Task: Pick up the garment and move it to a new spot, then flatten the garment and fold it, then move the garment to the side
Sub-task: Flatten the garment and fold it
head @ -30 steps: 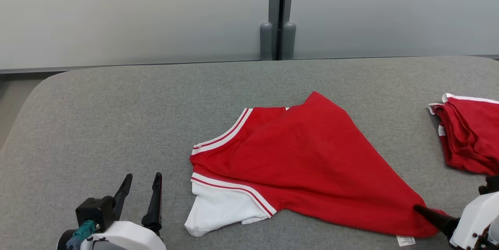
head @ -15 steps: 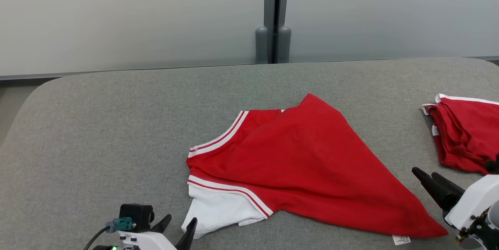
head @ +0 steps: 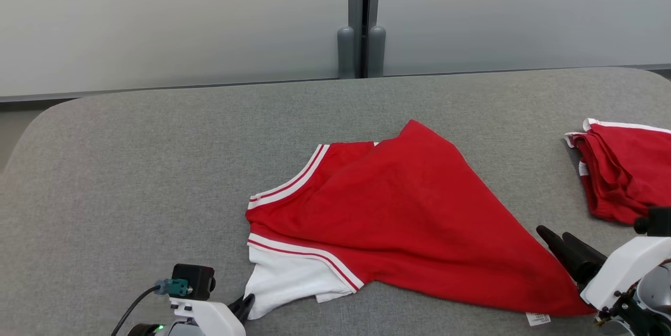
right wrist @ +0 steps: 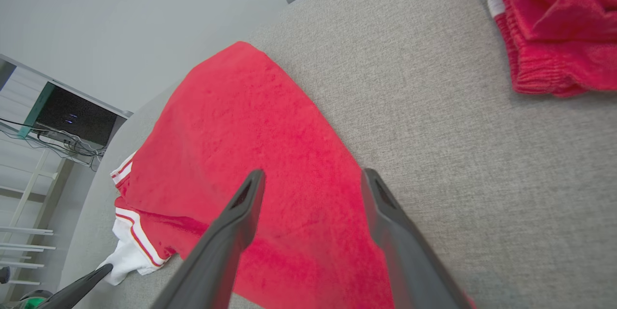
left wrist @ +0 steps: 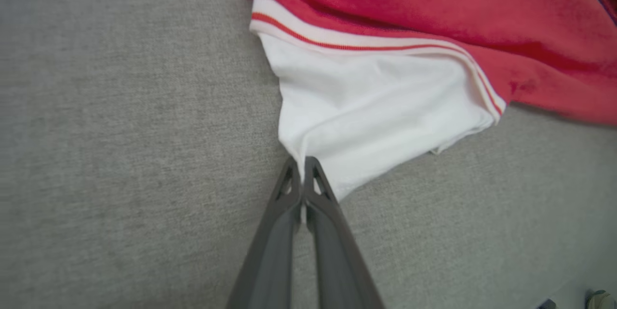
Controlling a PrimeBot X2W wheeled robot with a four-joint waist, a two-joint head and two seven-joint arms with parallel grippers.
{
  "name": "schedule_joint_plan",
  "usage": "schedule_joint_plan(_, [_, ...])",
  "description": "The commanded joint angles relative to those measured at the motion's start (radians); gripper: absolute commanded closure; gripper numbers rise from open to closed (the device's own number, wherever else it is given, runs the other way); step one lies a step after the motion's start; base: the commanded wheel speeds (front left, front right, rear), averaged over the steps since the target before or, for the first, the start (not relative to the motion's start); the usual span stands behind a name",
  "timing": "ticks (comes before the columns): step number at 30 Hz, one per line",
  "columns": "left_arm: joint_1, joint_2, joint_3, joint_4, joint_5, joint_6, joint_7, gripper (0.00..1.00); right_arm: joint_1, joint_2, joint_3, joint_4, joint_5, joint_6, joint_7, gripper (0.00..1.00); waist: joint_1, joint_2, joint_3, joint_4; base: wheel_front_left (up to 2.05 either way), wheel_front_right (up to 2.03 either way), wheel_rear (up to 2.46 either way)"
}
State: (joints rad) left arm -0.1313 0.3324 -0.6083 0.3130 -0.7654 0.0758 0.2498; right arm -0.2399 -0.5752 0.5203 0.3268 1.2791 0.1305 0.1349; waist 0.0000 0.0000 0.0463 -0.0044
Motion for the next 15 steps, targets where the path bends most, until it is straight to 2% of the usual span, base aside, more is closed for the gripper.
schedule_joint_plan(1, [-0.010,0.008,0.011,-0.006,-0.005,0.005,-0.011,1.00,0.017,0.005,-0.014,-0.005,-0.008,0.001,0.007,0.00,0.0000,0.0000,-0.006,0.016,0.00,0.00,0.00])
schedule_joint_plan(7, [0.041,0.046,0.028,-0.084,-0.014,0.038,0.000,1.00,0.048,0.016,-0.048,-0.009,-0.022,0.001,0.020,0.00,0.0000,0.0000,-0.028,0.071,0.00,0.00,0.00])
schedule_joint_plan(15, [0.138,0.124,0.046,-0.226,-0.034,0.111,0.075,1.00,0.070,0.030,-0.088,-0.004,-0.057,0.001,0.030,0.00,0.0000,0.0000,-0.040,0.137,0.00,0.00,0.00])
